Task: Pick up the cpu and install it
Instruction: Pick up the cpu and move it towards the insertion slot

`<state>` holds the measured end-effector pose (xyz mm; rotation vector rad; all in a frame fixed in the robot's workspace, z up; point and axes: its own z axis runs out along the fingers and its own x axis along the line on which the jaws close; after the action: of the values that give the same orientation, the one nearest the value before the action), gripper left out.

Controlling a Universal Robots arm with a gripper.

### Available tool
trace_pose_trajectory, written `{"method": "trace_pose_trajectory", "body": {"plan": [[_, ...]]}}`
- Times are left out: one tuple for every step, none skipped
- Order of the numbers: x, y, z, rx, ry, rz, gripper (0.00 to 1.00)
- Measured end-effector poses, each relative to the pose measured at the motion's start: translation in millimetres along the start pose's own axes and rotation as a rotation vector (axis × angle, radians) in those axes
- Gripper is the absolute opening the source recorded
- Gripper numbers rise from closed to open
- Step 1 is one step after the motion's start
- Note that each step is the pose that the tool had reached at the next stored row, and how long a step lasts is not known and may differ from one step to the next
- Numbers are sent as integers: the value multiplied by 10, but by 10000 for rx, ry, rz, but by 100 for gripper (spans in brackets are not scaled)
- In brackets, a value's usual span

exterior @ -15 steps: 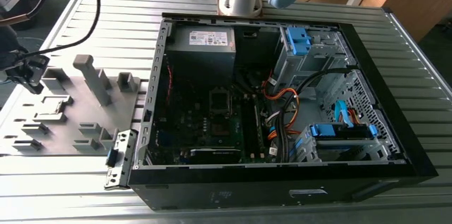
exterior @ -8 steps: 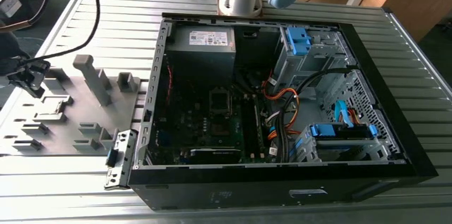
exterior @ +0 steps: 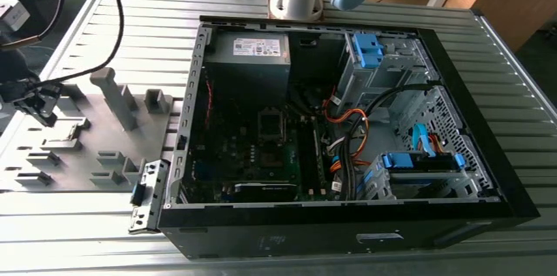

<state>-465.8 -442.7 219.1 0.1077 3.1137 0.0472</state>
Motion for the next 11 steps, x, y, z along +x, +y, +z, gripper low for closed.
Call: {"method": "trace_pose_trajectory", "body": {"plan": [[0,-2,10,0,0,-2,11],[-1,-4,18,0,-1,-4,11],[-2,-4,25,0,-1,-6,11],[-4,-4,32,0,0,-11,11],[-10,-5,39,1,2,-17,11],[-15,-4,47,1,2,-22,11],[-21,-4,56,0,0,-26,11],[-24,-4,67,-1,-1,-28,11],[-28,-4,76,-1,-1,-31,11],[-30,-4,86,0,0,-33,11],[-31,-4,95,-1,0,-33,11]]}}
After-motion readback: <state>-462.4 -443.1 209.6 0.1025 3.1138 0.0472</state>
